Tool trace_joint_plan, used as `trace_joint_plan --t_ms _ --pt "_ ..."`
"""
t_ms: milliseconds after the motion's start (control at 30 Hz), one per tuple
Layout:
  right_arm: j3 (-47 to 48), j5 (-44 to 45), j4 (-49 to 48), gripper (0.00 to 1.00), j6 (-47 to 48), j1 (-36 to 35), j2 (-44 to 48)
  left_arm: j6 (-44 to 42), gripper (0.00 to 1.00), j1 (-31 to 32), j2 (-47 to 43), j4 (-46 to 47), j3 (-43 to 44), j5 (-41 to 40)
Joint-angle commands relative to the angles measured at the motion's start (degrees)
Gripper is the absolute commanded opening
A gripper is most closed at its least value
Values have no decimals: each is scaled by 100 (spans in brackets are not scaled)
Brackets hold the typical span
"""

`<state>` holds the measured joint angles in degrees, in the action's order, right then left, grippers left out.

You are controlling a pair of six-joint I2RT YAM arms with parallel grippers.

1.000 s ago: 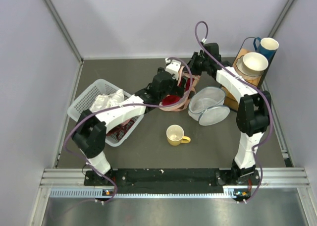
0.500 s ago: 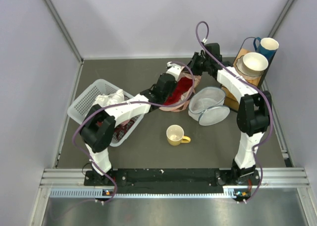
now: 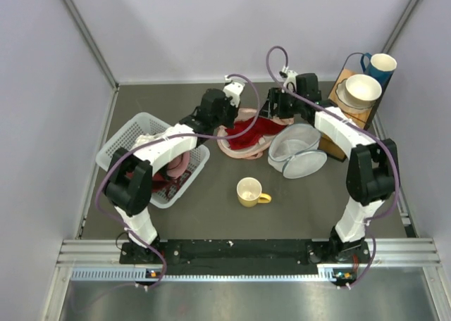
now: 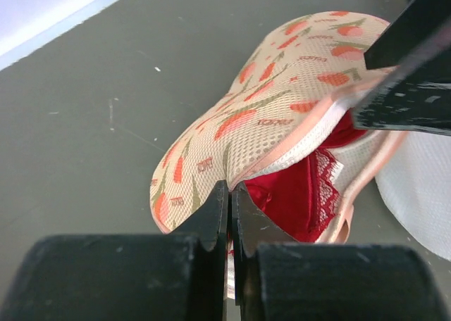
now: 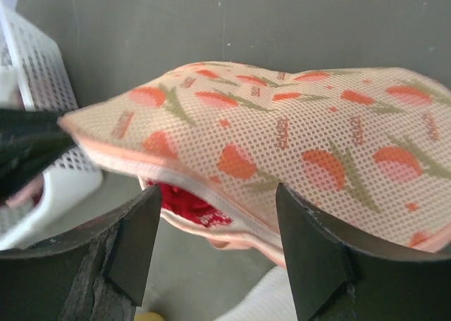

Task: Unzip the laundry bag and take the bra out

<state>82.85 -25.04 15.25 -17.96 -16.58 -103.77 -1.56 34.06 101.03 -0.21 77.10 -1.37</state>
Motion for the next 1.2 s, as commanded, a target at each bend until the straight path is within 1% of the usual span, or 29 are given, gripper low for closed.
trace_joint_plan --t_ms 0,67,100,133,167,200,233,267,367,433,467,500,533,567,600,667,733,767,800,833,867,900,967,1000,1033,1067,1100,1133,1167 --pt "-985 -343 -1667 67 1759 23 918 121 0 -356 -181 205 209 1926" --pt "-1454 -528 -2330 66 2503 14 1217 139 0 -435 -119 214 226 2087" --pt "-1725 -607 -2664 67 2716 -21 1279 130 0 -444 -102 214 253 2157" --pt "-1798 -712 -2693 69 2971 -47 1323 139 0 -444 -93 197 279 2175" --pt "-1825 -783 -2676 70 3434 -82 1324 130 0 -453 -58 179 305 2193" --pt "-1799 -897 -2606 70 3674 -117 1315 130 0 -453 -40 162 332 2202" --pt "-1772 -863 -2527 73 3859 -152 1289 130 0 -453 -31 144 384 2237" --pt "-1763 -810 -2544 73 4061 -231 1202 139 0 -453 -14 144 393 2272" --pt "-1492 -740 -2675 73 4116 -346 869 130 0 -453 4 161 420 2334" --pt "-1430 -766 -3025 68 3862 -364 709 139 0 -453 13 153 437 2343" --pt "-1395 -792 -3410 64 3530 -355 613 139 0 -453 30 153 437 2369" --pt "-1359 -836 -3579 47 3388 -346 490 130 0 -462 30 135 446 2404" --pt "-1324 -845 -3712 35 3221 -355 419 130 0 -462 30 118 455 2448" --pt "-1228 -845 -3974 20 2837 -355 366 139 0 -488 57 91 507 2535" --pt "-1166 -784 -4029 0 2641 -355 270 130 0 -515 83 48 551 2545" --pt "-913 -757 -3995 0 2124 -355 182 304 0 -611 205 -127 683 2527" --pt "-692 -573 -3714 0 1841 -363 41 463 0 -699 329 -356 1016 2308" --pt "-421 -503 -3565 0 1465 -355 -29 699 28 -804 468 -444 1192 2238" --pt "-271 -293 -3233 0 1279 -355 -91 849 44 -866 522 -506 1411 2211" --pt "-95 -161 -3012 0 1086 -364 -257 938 57 -936 557 -480 1456 2307" --pt "359 -11 -2758 0 710 -355 -354 1217 75 -1058 532 -428 1457 2395" --pt "677 295 -1859 0 523 -355 -468 1359 77 -1112 488 -323 1335 2317" --pt "1597 517 -1010 0 145 -355 -881 1727 79 -1226 225 -33 1115 1984" --pt "1759 613 -797 0 39 -346 -978 1843 79 -1244 111 133 940 1826" --pt "1805 649 -708 0 -93 -363 -1005 1948 76 -1253 -195 266 547 1450" --pt "1779 701 -707 0 -355 -355 -988 2193 75 -1253 -337 554 291 1324" --pt "1761 798 -707 0 -480 -355 -979 2308 70 -1253 -478 653 105 1288" --pt "1752 842 -672 0 -568 -355 -970 2397 67 -1236 -671 654 -140 1271" --pt "1735 912 -628 0 -778 -355 -970 2493 64 -1218 -725 427 -177 1270"
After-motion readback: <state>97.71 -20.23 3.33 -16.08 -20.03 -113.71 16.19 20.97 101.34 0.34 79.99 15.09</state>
